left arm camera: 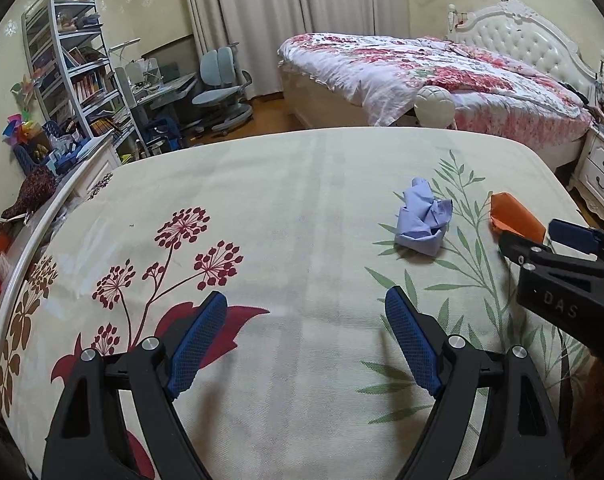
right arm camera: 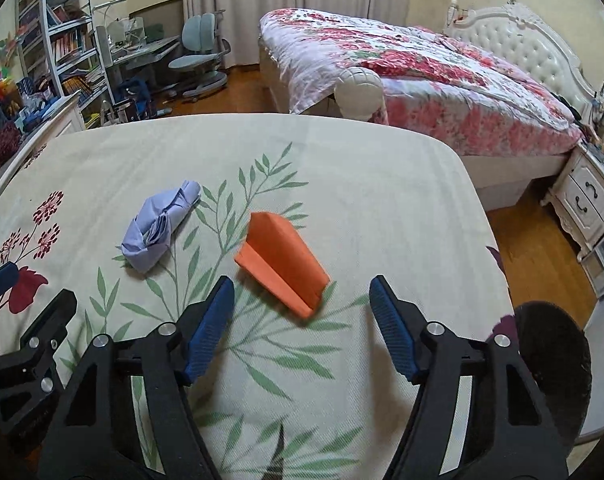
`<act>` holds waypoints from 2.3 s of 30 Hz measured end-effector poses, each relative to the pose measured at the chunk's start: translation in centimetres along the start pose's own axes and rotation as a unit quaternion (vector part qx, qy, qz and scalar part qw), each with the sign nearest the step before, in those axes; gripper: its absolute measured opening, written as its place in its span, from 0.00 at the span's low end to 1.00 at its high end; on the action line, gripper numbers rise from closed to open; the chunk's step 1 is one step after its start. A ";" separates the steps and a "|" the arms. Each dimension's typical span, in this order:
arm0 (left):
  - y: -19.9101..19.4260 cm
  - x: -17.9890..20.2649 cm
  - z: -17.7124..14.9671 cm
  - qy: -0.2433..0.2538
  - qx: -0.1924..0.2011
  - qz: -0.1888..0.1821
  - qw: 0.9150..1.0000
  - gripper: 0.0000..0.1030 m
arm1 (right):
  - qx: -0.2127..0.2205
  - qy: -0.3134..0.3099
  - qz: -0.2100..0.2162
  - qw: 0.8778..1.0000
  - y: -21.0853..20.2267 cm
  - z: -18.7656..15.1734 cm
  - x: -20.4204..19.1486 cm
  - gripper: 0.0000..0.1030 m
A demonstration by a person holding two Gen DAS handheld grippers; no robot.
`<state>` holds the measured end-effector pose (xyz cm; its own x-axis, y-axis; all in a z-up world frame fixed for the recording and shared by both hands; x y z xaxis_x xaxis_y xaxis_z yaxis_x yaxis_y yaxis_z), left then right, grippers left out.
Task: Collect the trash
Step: 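Close the right tool on the orange paper piece and lift it, then grasp the lavender cloth with the left tool while the right tool holds the paper, then carry both tools over the black bin and open them to drop the items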
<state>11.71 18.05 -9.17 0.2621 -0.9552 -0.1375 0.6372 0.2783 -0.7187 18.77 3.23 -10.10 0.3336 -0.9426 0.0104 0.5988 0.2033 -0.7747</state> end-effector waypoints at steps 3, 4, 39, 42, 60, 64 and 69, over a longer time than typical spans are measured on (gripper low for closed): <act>0.1 0.3 0.1 0.005 0.001 -0.003 1.000 0.79 | -0.002 0.000 0.012 1.000 0.4 0.3 -0.2 0.36; 0.2 0.4 0.1 0.007 0.001 -0.005 1.000 0.79 | -0.002 0.000 0.010 1.000 0.4 0.4 -0.1 0.30; 4.1 5.5 4.1 0.053 -0.028 -0.072 0.996 0.37 | 0.004 0.060 0.002 0.998 -0.2 -1.1 5.0 0.27; 3.7 5.6 3.8 0.056 -0.026 -0.074 0.995 0.37 | 0.003 0.061 0.002 0.998 -0.2 -1.1 5.0 0.27; -0.8 5.1 -0.4 0.056 -0.015 -0.084 0.995 0.37 | 0.004 0.057 -0.003 0.998 -3.6 -5.6 3.9 0.27; -1.6 5.1 -1.4 0.054 -0.014 -0.087 0.995 0.37 | 0.004 0.055 -0.004 0.998 -4.6 -7.1 3.5 0.27; -2.7 5.2 -2.6 0.053 -0.012 -0.090 0.994 0.37 | 0.004 0.059 -0.001 0.998 -5.9 -8.6 3.4 0.27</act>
<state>9.51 12.12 -9.70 0.0669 -0.9949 -0.0757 0.6498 0.1010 -0.7534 10.10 -3.49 -10.99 0.2451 -0.9675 -0.0623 0.6057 0.2030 -0.7693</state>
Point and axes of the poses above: each gripper's, at about its wrist camera, not at the fingertips, and y roughly the way its jaws point, x to its right, z to its top, the point moved 3 cm from there along y, roughly the way its jaws point, and after that the axes turned 1 degree about -x, right-handed, at the moved point
